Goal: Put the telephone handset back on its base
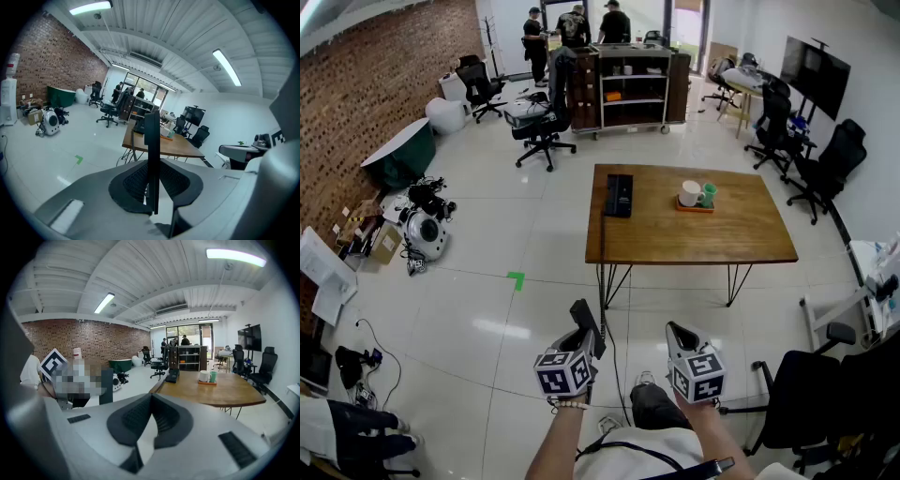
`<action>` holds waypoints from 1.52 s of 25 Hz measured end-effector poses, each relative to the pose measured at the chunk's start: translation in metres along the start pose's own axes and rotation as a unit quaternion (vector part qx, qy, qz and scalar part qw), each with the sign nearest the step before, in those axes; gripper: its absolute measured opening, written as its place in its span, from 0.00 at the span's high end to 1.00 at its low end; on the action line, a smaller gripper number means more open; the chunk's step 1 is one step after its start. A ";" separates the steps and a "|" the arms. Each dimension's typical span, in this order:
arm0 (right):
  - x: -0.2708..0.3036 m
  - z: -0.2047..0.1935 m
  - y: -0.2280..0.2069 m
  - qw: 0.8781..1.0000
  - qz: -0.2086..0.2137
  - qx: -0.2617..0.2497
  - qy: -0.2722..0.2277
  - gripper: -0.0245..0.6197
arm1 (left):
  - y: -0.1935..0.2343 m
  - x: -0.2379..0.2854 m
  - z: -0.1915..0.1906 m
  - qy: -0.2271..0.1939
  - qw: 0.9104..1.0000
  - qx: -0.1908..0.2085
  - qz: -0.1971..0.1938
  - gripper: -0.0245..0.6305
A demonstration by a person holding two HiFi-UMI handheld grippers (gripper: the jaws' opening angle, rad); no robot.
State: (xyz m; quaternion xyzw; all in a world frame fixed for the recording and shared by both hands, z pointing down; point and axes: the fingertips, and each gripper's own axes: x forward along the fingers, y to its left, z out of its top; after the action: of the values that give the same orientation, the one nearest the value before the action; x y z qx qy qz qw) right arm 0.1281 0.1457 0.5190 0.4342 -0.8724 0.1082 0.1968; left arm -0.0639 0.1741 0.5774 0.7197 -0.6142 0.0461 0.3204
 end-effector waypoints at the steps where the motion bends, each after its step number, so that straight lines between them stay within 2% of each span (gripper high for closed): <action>1: 0.003 -0.001 0.000 1.000 0.000 0.001 0.001 0.96 | 0.001 0.001 0.002 -0.002 1.000 0.000 0.000 0.86; 8: 0.029 0.011 0.000 1.000 0.005 -0.001 -0.005 0.96 | 0.009 0.016 0.009 0.001 1.000 0.004 -0.003 0.86; 14: 0.063 0.028 -0.016 1.000 0.005 0.004 -0.012 0.96 | 0.021 0.047 0.028 0.004 1.000 0.004 -0.002 0.86; 20: 0.114 0.050 -0.039 1.000 0.011 0.004 -0.013 0.96 | 0.039 0.093 0.053 0.013 1.000 -0.004 0.000 0.86; 28: 0.177 0.075 -0.095 1.000 0.010 0.008 -0.005 0.96 | 0.050 0.170 0.090 0.028 1.000 -0.010 0.002 0.86; 34: 0.225 0.098 -0.123 1.000 0.024 0.012 -0.004 0.96 | 0.050 0.221 0.110 0.056 0.998 -0.011 -0.025 0.86; 38: 0.249 0.114 -0.133 0.999 0.038 0.001 -0.006 0.96 | 0.057 0.245 0.121 0.064 0.998 -0.015 -0.023 0.86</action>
State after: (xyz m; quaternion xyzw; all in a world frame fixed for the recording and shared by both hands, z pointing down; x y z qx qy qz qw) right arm 0.0704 -0.1536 0.5282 0.4013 -0.8893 0.1143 0.1870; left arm -0.0965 -0.1003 0.6170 0.7242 -0.5764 0.0752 0.3711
